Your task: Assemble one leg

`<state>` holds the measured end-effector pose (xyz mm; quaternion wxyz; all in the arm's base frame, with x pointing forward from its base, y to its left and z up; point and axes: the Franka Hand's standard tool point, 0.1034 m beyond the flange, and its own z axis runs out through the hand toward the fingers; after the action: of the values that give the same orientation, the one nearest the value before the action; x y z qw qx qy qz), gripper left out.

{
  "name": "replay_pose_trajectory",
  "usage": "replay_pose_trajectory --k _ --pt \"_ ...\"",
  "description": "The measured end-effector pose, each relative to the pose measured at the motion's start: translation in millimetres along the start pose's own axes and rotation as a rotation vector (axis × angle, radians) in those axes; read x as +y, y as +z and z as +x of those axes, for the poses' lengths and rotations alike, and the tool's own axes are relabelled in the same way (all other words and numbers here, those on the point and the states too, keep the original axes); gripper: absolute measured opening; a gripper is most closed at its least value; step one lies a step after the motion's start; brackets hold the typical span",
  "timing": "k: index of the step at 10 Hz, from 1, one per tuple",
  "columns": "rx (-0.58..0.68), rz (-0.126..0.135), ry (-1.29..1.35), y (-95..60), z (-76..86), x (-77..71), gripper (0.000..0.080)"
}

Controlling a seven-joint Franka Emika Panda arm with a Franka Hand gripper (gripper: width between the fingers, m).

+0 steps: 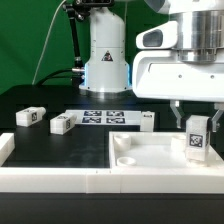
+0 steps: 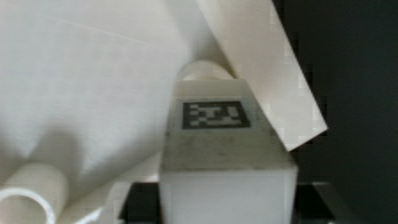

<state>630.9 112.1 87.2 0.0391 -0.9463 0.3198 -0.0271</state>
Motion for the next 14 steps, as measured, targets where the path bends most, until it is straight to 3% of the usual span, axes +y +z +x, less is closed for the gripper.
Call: replay_pose_trajectory --k 3,7,9,11,14 --pt "0.004 -0.007 0.288 0.2 -0.2 2.3 0.0292" --pt "0.003 -0.010 0.362 0.7 -0.6 2.9 0.0293" --pt "0.003 -0.009 0.285 0.4 -1.9 1.0 0.0605" --pt "0.005 -0.003 0.076 1.2 -4.6 -2.0 0.0635" --pt "-0.006 -0.019 -0.332 0.2 -13.6 -10.4 0.0649"
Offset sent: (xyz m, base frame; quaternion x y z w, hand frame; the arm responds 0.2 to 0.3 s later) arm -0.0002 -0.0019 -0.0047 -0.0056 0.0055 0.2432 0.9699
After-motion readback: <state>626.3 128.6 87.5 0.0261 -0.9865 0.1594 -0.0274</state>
